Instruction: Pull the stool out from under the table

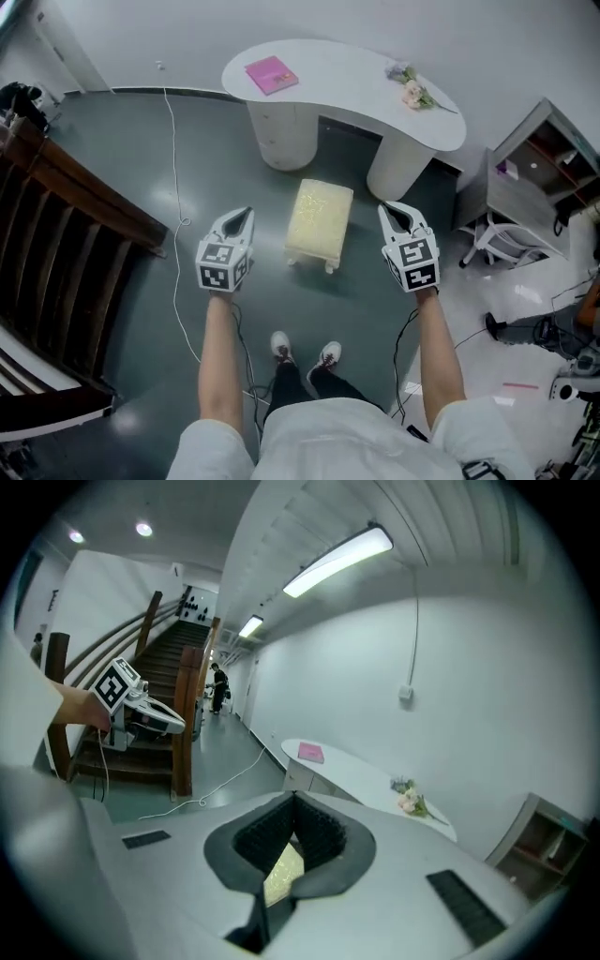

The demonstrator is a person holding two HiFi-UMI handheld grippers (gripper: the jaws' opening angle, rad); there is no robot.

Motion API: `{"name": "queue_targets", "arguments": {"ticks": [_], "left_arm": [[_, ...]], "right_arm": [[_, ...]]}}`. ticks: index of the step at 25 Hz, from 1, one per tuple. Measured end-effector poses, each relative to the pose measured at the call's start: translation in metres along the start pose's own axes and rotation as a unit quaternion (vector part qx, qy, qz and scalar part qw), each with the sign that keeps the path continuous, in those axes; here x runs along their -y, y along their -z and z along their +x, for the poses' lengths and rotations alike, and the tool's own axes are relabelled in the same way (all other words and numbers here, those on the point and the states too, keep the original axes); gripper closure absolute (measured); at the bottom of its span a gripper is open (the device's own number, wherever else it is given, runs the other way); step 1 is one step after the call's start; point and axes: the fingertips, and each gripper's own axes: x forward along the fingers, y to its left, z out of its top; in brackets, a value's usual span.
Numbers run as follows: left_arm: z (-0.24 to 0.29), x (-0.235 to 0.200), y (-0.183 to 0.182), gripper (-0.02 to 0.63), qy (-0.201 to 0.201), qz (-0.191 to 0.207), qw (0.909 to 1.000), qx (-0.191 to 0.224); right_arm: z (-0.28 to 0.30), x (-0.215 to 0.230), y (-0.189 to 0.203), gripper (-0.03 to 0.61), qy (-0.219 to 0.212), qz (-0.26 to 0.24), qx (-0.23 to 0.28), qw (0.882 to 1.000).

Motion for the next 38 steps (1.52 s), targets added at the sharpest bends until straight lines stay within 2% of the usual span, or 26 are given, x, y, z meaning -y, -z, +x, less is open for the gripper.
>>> {"name": "queue_targets", "arguments": {"ticks": [5,9,14,16,23,38], "left_arm": [[-0.043,0.017,-0.089,0.595,0.010,0.050,0.9969,0.060],[-0.070,0.033,-0.153,0.595,0.014,0.104,0.9886,0.108],[-0.099,0.045,-0.199,0.595,0.018,0.152,0.9771,0.148],[-0.109,0.045,-0.213,0.595,0.016,0.159,0.9739,0.161],[-0.122,0.050,-0.218,0.595,0.024,0.184,0.9679,0.170],[-0.120,0.051,-0.208,0.595,0.036,0.181,0.9694,0.162]], "right_arm": [[-0.035,-0.005,-0.088,0.563,0.001,-0.024,0.052,0.998],[-0.058,-0.009,-0.141,0.563,0.017,-0.032,0.093,0.995],[-0.083,-0.023,-0.185,0.563,0.019,-0.047,0.135,0.990],[-0.089,-0.029,-0.196,0.563,0.019,-0.056,0.144,0.988],[-0.091,-0.039,-0.204,0.563,0.019,-0.062,0.147,0.987],[-0.095,-0.042,-0.203,0.563,0.031,-0.068,0.139,0.987]]}}
